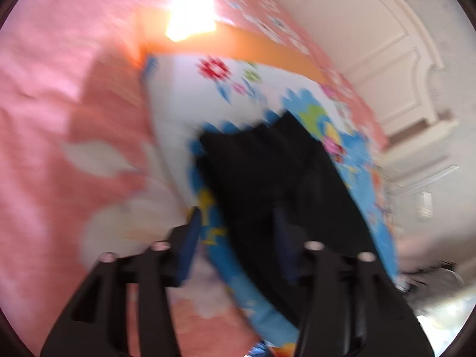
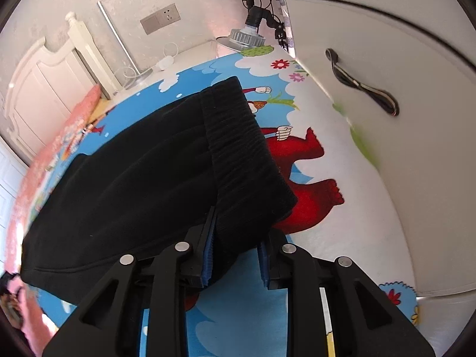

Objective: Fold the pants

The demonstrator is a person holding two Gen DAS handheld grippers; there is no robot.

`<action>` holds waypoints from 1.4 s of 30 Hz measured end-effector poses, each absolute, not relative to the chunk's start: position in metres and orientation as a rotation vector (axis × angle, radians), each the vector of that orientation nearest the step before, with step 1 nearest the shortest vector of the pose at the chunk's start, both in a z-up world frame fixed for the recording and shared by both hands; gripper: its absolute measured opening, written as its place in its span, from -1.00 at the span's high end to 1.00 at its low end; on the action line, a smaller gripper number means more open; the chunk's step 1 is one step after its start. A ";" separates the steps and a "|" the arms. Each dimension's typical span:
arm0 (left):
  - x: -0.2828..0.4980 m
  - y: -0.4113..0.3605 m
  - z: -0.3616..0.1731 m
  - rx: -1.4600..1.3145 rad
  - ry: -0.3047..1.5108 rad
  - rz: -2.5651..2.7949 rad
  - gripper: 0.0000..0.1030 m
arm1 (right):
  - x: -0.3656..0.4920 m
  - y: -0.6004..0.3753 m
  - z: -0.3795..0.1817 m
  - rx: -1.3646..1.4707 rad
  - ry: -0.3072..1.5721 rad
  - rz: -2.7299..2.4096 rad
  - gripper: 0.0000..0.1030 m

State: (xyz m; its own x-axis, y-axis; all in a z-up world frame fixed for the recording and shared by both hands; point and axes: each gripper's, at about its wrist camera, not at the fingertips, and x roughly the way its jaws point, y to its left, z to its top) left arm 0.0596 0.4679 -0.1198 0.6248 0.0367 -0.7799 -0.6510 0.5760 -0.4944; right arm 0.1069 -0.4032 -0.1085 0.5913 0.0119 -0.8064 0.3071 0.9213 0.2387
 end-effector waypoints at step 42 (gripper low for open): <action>0.204 0.406 -0.141 -0.195 0.906 0.594 -0.95 | 0.128 -0.426 -0.079 0.340 0.918 -0.101 0.72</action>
State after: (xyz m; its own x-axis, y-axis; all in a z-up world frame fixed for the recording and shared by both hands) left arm 0.2036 0.4061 -0.1405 0.4699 0.4018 -0.7860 -0.5611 0.8233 0.0854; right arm 0.1278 -0.4263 -0.0791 0.6070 0.0587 -0.7925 0.2290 0.9420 0.2452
